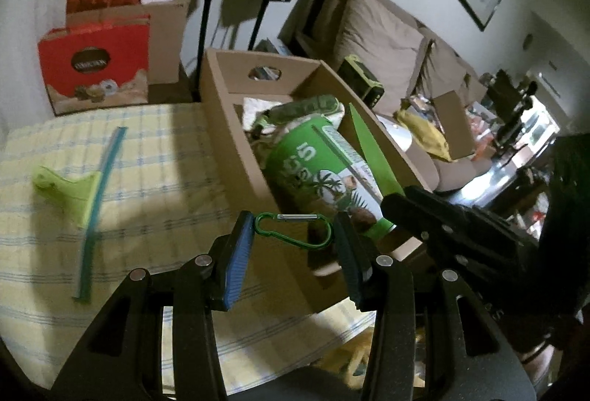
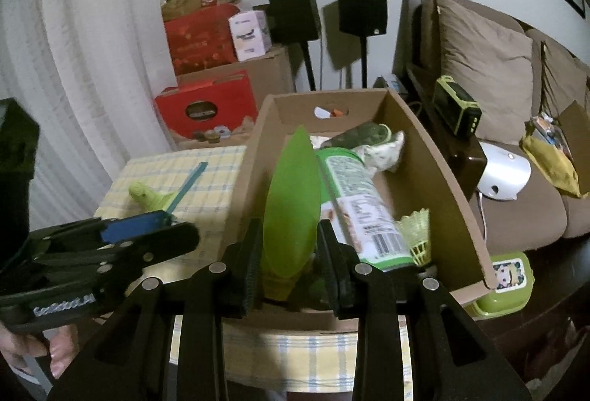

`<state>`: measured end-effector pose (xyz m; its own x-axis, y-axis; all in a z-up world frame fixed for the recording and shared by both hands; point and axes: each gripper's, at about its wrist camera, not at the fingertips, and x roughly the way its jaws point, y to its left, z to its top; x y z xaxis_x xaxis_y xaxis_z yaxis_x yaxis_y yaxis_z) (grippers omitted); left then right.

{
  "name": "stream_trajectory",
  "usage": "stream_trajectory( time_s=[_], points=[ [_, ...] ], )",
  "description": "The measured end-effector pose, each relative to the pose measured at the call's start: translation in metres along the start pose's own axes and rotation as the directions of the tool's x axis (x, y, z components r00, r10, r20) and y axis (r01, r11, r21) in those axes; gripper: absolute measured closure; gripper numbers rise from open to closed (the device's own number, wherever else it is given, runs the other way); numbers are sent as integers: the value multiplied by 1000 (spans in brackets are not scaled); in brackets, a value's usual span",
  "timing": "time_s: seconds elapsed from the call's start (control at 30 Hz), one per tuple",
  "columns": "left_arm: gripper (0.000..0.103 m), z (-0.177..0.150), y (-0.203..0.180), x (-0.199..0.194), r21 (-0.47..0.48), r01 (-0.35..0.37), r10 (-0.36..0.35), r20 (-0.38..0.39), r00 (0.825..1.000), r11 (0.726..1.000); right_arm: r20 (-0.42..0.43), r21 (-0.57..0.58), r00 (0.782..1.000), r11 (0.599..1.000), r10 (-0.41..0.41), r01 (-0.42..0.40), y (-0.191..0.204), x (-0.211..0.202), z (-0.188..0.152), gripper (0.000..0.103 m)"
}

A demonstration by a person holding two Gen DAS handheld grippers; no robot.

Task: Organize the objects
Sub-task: 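Carry the leaf piece and carabiner over the cardboard box with both grippers, then lower both items into the box and open both grippers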

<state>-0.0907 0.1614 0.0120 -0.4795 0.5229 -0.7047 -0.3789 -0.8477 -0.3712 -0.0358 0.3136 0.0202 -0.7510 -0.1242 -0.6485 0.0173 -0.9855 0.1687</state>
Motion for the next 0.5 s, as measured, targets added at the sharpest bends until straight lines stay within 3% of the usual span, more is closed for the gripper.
stream_trajectory(
  time_s=[0.5],
  points=[
    [61, 4, -18, 47, 19, 5, -4, -59, 998, 1000, 5, 75, 998, 995, -67, 67, -65, 0, 7, 73]
  ],
)
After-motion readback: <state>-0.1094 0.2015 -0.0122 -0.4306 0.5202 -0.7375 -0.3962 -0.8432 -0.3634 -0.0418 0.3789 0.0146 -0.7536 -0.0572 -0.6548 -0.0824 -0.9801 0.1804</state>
